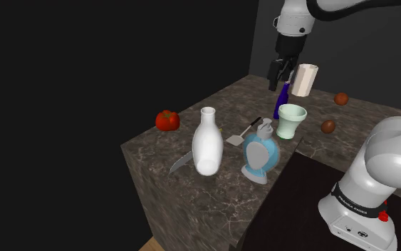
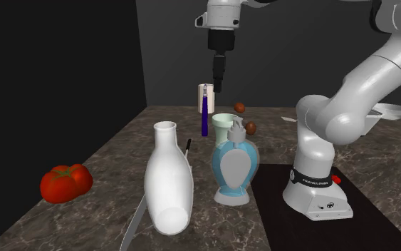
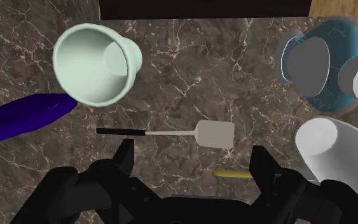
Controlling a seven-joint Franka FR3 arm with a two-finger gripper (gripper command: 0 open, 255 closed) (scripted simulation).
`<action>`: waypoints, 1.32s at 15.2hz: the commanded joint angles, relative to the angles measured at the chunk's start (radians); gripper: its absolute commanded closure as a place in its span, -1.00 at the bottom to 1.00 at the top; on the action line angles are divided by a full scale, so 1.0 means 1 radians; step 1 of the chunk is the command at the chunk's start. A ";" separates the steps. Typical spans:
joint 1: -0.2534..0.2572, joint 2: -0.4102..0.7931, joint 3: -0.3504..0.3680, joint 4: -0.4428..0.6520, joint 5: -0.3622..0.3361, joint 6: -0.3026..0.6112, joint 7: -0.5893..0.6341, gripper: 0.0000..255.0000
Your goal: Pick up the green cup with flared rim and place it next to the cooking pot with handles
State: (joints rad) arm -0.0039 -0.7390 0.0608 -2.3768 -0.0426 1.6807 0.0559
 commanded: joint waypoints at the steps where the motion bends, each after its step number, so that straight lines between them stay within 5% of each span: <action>1: 0.000 0.000 0.000 0.000 0.000 0.000 0.000 -1.00; 13: -0.074 -0.095 -0.132 -0.380 -0.161 0.267 -0.162 -1.00; 20: -0.087 -0.064 -0.149 -0.449 -0.182 0.367 -0.160 -1.00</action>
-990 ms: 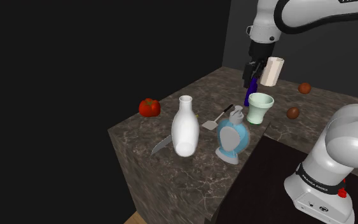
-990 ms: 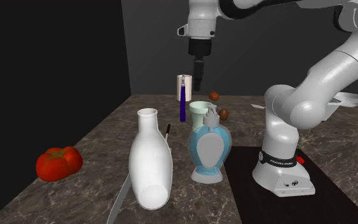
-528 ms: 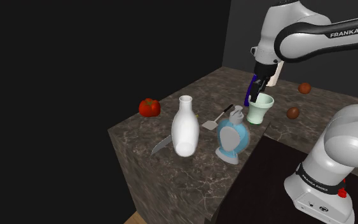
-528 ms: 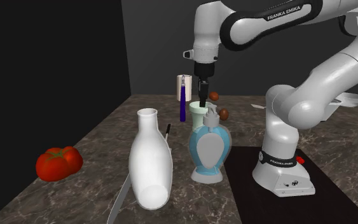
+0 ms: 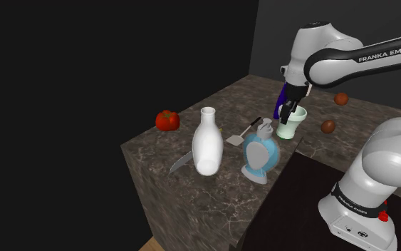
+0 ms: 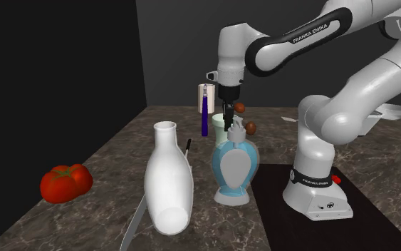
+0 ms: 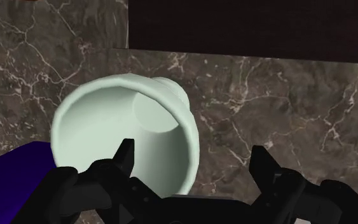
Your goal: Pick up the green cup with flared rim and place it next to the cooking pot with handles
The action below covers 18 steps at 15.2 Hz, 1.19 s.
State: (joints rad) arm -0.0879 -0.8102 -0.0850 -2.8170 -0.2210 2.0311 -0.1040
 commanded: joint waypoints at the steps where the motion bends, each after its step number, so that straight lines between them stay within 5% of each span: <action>1: -0.006 0.017 -0.007 -0.025 -0.009 0.043 0.001 -1.00; 9: -0.006 0.017 -0.007 -0.025 -0.009 0.043 0.001 -1.00; 10: -0.006 0.017 -0.007 -0.025 -0.009 0.043 0.001 1.00; 18: -0.005 0.017 -0.007 -0.026 -0.009 0.044 0.001 1.00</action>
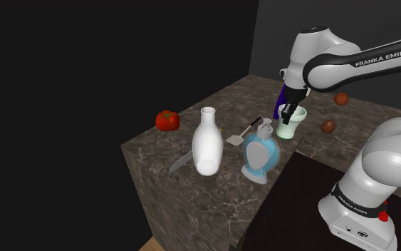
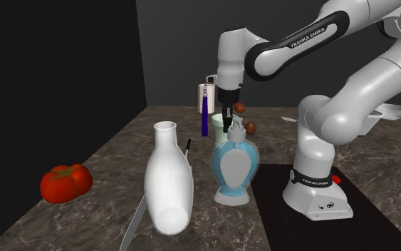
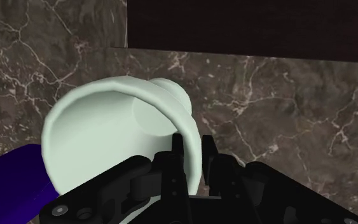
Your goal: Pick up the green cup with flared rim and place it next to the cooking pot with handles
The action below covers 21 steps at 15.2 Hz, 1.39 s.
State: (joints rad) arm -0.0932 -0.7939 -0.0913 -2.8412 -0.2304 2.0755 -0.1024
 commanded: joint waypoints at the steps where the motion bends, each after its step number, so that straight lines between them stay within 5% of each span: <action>1: 0.000 0.001 -0.001 -0.001 0.000 -0.001 -0.001 1.00; 21: 0.013 -0.051 0.021 0.241 0.037 -0.292 -0.040 1.00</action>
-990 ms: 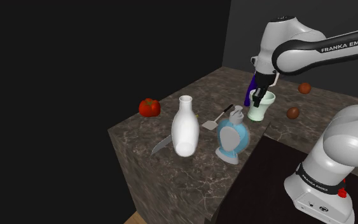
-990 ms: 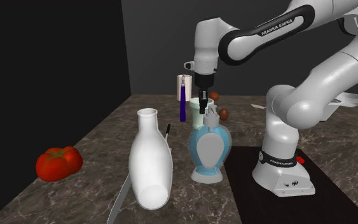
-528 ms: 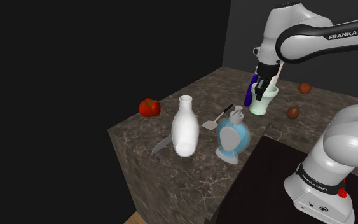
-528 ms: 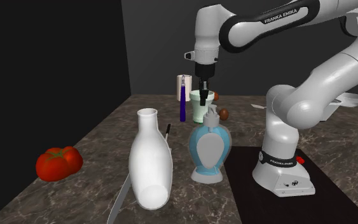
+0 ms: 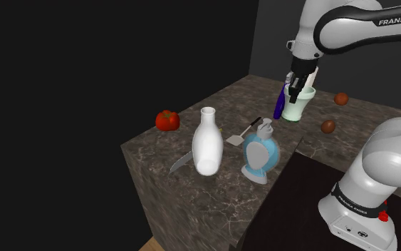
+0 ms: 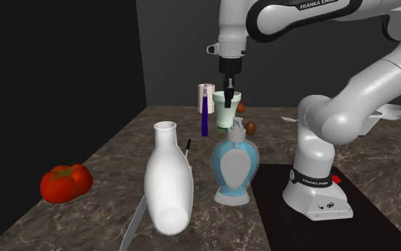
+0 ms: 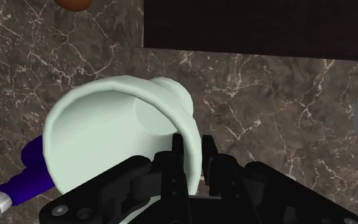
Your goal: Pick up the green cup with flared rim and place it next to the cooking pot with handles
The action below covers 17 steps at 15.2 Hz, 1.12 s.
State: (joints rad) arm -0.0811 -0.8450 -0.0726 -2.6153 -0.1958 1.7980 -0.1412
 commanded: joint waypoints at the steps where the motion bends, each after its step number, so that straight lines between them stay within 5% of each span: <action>1: 0.001 0.001 0.003 0.029 0.003 -0.028 -0.003 1.00; 17: 0.004 0.039 0.017 0.266 0.019 -0.225 -0.030 1.00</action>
State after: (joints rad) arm -0.0768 -0.8078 -0.0561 -2.3642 -0.1775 1.5855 -0.1688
